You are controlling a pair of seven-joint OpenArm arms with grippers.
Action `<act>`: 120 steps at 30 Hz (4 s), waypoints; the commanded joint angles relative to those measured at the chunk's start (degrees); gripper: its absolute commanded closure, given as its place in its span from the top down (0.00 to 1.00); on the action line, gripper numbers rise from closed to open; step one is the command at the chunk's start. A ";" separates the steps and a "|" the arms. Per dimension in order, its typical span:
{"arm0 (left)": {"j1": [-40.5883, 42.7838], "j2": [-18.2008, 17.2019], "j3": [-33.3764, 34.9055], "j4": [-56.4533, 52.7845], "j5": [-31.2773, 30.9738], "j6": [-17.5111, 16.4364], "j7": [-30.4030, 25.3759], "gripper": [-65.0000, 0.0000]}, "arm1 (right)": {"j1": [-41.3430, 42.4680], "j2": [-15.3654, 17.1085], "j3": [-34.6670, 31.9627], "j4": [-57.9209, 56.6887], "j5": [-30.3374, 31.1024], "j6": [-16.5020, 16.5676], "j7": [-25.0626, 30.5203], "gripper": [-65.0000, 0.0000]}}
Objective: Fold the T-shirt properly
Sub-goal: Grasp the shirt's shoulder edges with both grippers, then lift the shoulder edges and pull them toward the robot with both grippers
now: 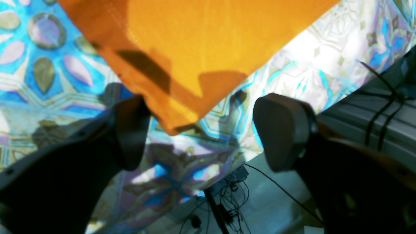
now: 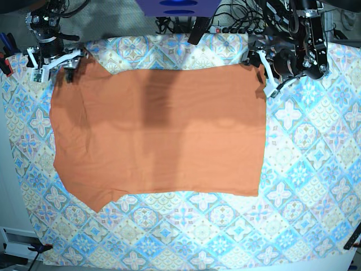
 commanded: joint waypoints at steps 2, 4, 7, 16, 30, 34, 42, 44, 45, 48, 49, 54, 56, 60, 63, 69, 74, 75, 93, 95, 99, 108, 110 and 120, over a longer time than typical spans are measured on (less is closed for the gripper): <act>0.75 0.43 0.37 -0.45 -0.49 -0.28 1.03 0.81 | 1.38 1.21 2.03 0.75 2.65 -0.58 -4.92 0.66; 0.84 0.43 0.37 -0.53 -0.49 -0.28 1.03 0.81 | 4.02 1.30 2.30 0.58 3.18 -0.58 -8.78 0.66; 0.84 0.43 0.37 -0.53 -0.49 -0.28 1.03 0.81 | 5.96 1.30 3.00 0.58 3.09 -0.49 -11.42 0.66; 0.75 0.25 0.37 -0.53 -0.49 -0.28 1.03 0.81 | 9.91 1.74 -0.08 -2.76 3.35 -0.49 -18.54 0.66; 0.58 0.16 0.28 -0.53 2.14 -0.28 1.03 0.81 | 12.55 0.77 3.26 -15.95 3.35 3.20 -20.30 0.66; 0.49 0.16 0.28 -0.53 2.58 -0.28 1.03 0.81 | 12.64 0.68 3.26 -18.59 3.35 6.11 -20.21 0.66; 0.49 0.16 0.28 -0.53 2.58 -0.28 1.03 0.81 | 15.45 0.77 2.47 -24.92 3.18 8.22 -20.21 0.66; 0.49 0.16 0.64 -0.53 2.58 -0.28 1.03 0.81 | 15.45 0.86 0.36 -24.30 3.18 8.57 -20.21 0.66; 0.49 0.16 0.72 -0.53 2.58 -0.28 1.03 0.81 | 15.45 0.86 -0.69 -23.86 3.09 8.57 -20.12 0.66; 0.49 0.34 0.81 -0.45 2.58 -0.28 1.03 0.81 | 15.45 0.86 -2.63 -23.07 3.09 8.57 -20.12 0.66; 0.49 0.43 0.81 -0.45 2.50 -0.28 1.03 0.81 | 15.45 0.86 -3.15 -23.07 3.09 8.57 -20.12 0.65; 0.14 0.51 3.45 -0.45 2.23 -0.28 0.33 0.73 | 15.54 0.86 -4.38 -23.07 2.91 8.57 -20.12 0.43; -0.57 0.51 5.12 -0.45 2.41 -0.28 -0.37 0.64 | 15.54 0.86 -4.38 -23.07 2.91 8.57 -20.12 0.33; -1.09 0.69 6.70 -0.45 2.23 -0.28 -0.64 0.40 | 15.54 1.83 -4.38 -23.07 2.91 8.57 -20.21 0.18; -1.71 1.74 6.61 -0.53 2.67 -0.28 -0.64 0.32 | 15.27 2.00 -4.21 -23.07 2.91 8.57 -20.21 0.14; -1.80 2.01 6.53 -0.53 2.50 -0.28 -0.64 0.25 | 15.10 3.06 -4.21 -23.07 1.33 8.39 -20.21 0.07; -1.44 1.74 6.35 -0.53 2.50 -0.28 -0.46 0.20 | 14.31 2.88 -3.94 -18.32 -5.70 8.39 -20.04 0.04; -1.27 1.66 6.35 -0.53 2.50 -0.28 -0.55 0.19 | 13.25 2.79 -3.94 -16.74 -7.02 8.39 -19.77 0.04; 5.32 -3.88 -2.88 0.70 1.26 -0.28 -2.75 0.11 | 8.24 -0.81 -2.19 -4.26 -20.03 8.39 -19.60 0.04; 6.82 -4.50 -4.11 3.16 -0.14 -0.28 -2.75 0.11 | 8.24 -0.81 -1.22 -3.90 -20.30 8.39 -19.51 0.04; 9.37 -5.20 -6.40 10.54 -2.78 -0.28 -2.40 0.11 | 8.33 -0.81 0.36 -3.55 -20.30 8.39 -19.51 0.04; 6.38 -3.09 -6.05 9.66 -2.16 -0.28 2.75 0.17 | 8.42 -0.81 0.01 -3.64 -20.30 8.39 -19.51 0.04; 6.47 -3.00 -6.31 9.66 -2.16 -0.28 2.75 0.28 | 8.42 -0.81 0.01 -3.73 -20.30 8.39 -19.51 0.04; 5.85 -1.77 -7.72 7.29 -2.69 -0.28 2.75 0.50 | 8.24 -0.81 0.01 -3.90 -20.30 8.39 -19.51 0.04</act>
